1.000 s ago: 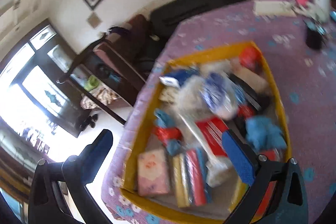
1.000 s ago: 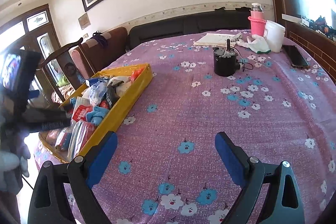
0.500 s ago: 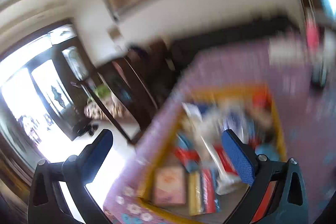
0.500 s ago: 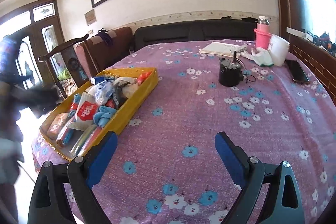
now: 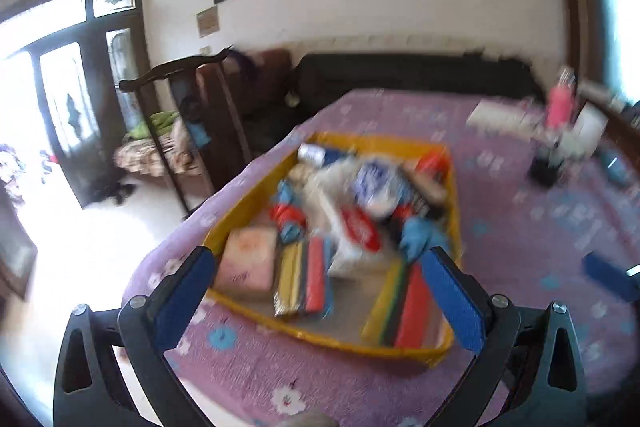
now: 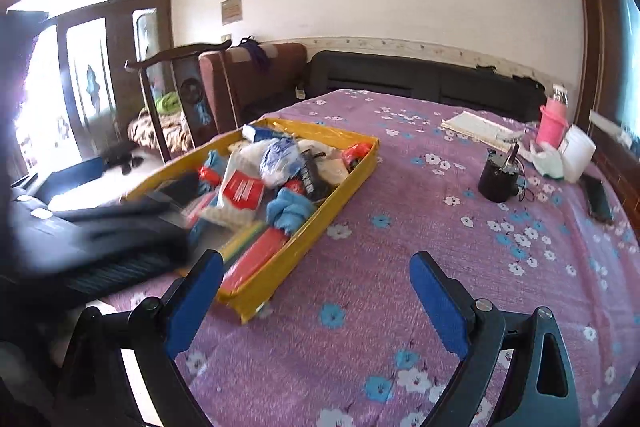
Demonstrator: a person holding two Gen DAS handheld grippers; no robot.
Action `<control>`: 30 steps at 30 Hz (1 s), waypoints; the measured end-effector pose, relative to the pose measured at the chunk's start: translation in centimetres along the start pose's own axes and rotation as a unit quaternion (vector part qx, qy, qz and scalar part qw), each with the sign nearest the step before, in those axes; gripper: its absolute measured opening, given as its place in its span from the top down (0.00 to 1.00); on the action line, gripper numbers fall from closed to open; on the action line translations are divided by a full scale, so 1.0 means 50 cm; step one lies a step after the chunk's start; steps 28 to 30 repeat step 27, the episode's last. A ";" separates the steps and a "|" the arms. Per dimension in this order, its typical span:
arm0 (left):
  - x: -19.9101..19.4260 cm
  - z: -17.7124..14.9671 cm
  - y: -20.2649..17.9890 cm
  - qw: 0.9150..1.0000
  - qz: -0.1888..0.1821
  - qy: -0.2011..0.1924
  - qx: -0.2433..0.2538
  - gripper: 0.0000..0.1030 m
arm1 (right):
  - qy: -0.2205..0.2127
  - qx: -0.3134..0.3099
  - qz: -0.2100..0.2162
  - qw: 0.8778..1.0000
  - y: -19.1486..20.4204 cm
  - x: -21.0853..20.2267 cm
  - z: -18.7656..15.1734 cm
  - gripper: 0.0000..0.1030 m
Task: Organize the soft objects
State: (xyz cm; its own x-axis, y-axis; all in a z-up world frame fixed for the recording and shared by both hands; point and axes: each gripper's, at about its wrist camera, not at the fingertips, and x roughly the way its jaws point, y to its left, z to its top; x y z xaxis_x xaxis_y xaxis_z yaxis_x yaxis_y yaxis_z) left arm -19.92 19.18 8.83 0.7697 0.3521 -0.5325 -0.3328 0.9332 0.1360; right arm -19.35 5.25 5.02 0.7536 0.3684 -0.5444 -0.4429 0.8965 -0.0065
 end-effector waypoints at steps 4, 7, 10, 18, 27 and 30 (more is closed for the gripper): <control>0.006 -0.009 0.002 1.000 0.016 0.013 0.001 0.00 | 0.006 -0.003 0.003 1.000 0.007 0.007 -0.007 0.06; 0.001 -0.013 0.019 1.000 0.020 0.011 -0.015 0.00 | 0.009 -0.003 0.001 1.000 0.005 0.012 -0.007 0.06; 0.005 -0.013 0.043 0.999 0.018 0.015 -0.036 0.00 | 0.017 0.001 -0.001 1.000 0.002 0.019 -0.010 0.06; 0.011 -0.020 0.058 0.998 0.029 0.026 -0.047 0.00 | 0.024 0.003 0.003 1.000 0.001 0.023 -0.015 0.06; 0.014 -0.020 0.077 0.996 0.039 0.040 -0.070 0.00 | 0.025 0.001 0.011 1.000 0.005 0.021 -0.016 0.06; 0.014 -0.020 0.077 0.996 0.039 0.040 -0.070 0.00 | 0.025 0.001 0.011 1.000 0.005 0.021 -0.016 0.06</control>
